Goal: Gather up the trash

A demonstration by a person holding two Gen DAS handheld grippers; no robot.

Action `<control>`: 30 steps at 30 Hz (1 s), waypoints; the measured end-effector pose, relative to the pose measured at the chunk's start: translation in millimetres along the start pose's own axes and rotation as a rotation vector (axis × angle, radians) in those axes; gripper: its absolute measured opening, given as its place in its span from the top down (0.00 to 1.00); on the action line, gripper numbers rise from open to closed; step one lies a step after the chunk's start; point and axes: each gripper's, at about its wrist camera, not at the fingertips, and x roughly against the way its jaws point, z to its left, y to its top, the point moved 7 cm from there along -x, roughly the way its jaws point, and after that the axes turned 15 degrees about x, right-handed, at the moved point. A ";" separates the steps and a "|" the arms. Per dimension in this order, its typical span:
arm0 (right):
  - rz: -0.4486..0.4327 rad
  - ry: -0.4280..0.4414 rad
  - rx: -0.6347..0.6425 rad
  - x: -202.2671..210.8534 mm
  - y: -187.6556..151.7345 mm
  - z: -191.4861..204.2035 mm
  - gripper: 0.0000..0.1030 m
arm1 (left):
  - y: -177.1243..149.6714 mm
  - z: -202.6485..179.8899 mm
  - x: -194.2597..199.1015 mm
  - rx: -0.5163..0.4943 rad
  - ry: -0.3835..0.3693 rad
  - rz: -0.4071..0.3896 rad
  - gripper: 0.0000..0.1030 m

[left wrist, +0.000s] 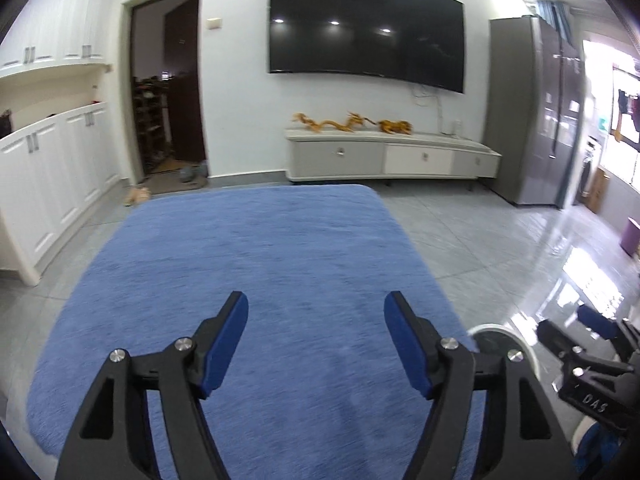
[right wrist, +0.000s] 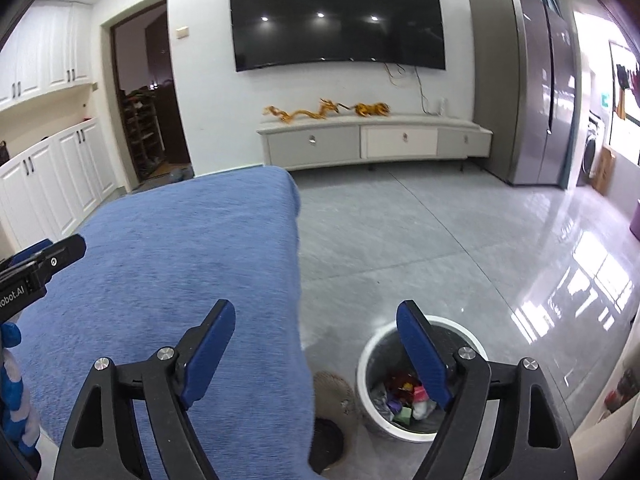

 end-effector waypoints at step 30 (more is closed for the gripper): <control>-0.027 -0.123 0.024 -1.9 -6.6 20.9 0.00 | -9.5 72.8 17.0 0.059 0.160 -0.091 0.21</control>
